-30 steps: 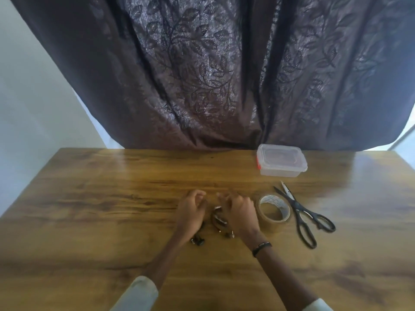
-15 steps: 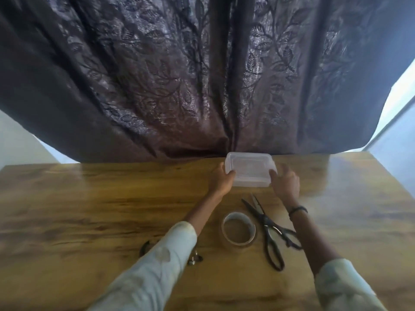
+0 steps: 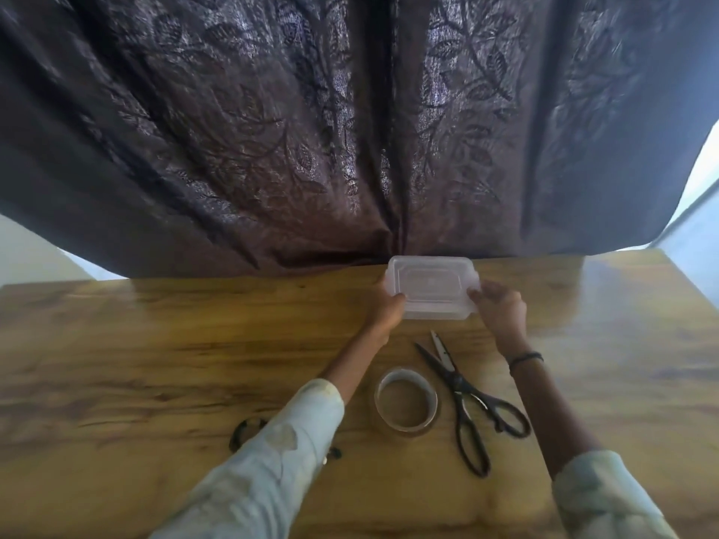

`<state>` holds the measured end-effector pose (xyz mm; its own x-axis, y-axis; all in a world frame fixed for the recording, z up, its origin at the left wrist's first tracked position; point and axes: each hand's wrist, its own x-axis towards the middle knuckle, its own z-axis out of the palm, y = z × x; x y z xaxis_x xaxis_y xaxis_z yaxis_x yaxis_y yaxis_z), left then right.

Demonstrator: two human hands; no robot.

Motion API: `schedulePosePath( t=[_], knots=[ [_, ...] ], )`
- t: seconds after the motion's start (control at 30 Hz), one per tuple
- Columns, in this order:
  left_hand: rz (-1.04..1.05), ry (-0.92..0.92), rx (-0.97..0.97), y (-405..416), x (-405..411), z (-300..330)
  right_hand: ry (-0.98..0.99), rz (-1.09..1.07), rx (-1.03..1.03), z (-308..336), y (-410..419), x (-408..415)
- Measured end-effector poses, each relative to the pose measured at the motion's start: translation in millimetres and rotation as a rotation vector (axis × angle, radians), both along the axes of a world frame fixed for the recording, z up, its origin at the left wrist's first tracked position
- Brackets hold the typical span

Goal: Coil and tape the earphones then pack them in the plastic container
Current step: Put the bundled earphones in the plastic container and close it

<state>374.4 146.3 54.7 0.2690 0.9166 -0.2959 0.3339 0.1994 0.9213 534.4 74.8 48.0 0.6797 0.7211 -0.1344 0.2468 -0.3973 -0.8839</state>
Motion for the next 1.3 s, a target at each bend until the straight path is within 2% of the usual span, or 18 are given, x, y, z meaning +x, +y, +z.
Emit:
schedulePosePath(
  t=[0.23,0.4,0.53,0.73,0.93,1.1,1.3],
  knots=[
    [0.005,-0.123,0.089,-27.1,-46.1,38.0,-0.046,0.034,0.103,37.1,-15.9,-30.7],
    [0.051,-0.167,0.157,-64.6,-118.5,75.0,-0.099,0.14,0.14,62.0,-40.7,-88.5],
    [0.08,-0.155,0.117,-95.0,-192.7,84.9,-0.138,0.222,0.159,68.5,-70.6,-152.6],
    [0.1,-0.074,0.077,-144.8,-302.5,56.6,-0.103,0.282,0.195,53.0,-128.2,-256.0],
    [0.084,-0.055,0.044,-194.3,-382.5,26.1,-0.019,0.238,0.095,26.4,-189.8,-333.6],
    [0.067,-0.085,-0.094,-235.9,-409.2,2.2,0.037,0.203,0.006,7.8,-230.8,-360.4],
    [-0.019,0.051,-0.07,-243.6,-408.3,-14.9,-0.007,0.173,-0.05,-8.6,-242.6,-364.8]
  ],
)
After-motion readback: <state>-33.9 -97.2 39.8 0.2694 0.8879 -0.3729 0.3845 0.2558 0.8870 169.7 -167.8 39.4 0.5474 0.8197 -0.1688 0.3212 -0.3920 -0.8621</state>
